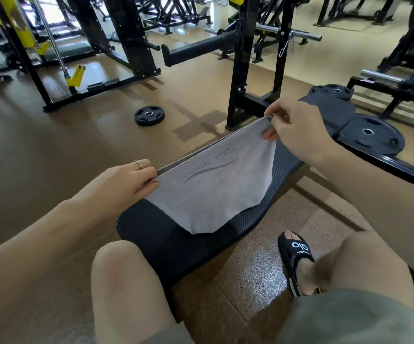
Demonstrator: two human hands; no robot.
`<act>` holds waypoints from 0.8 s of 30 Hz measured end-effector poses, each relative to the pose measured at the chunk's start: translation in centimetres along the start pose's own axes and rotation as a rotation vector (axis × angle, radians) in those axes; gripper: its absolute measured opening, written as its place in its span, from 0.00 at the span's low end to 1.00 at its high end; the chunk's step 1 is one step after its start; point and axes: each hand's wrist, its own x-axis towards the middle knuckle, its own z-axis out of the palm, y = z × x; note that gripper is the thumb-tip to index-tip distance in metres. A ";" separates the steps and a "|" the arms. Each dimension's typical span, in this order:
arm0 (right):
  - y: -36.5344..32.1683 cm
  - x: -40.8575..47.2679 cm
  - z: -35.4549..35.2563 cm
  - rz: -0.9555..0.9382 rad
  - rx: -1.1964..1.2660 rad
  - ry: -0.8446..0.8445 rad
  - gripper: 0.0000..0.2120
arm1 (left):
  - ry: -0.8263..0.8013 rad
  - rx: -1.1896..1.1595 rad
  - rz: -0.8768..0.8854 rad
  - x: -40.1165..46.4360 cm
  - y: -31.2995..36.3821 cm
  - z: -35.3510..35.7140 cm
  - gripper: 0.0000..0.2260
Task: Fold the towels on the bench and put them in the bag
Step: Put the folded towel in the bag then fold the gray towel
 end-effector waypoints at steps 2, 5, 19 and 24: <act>0.4 0.2 -0.1 0.036 0.019 0.004 0.11 | -0.004 0.061 -0.005 -0.3 -1.2 -0.5 0.13; 0.9 0.1 0.0 0.068 0.032 -0.006 0.10 | 0.002 0.076 -0.037 -0.5 -2.5 -1.2 0.15; 1.6 0.3 -0.3 0.107 0.009 -0.078 0.08 | 0.129 -0.037 -0.174 1.2 -2.6 -4.5 0.04; 1.7 0.2 -0.6 -0.007 -0.086 -0.161 0.03 | 0.182 -0.140 -0.243 1.5 -2.9 -4.9 0.08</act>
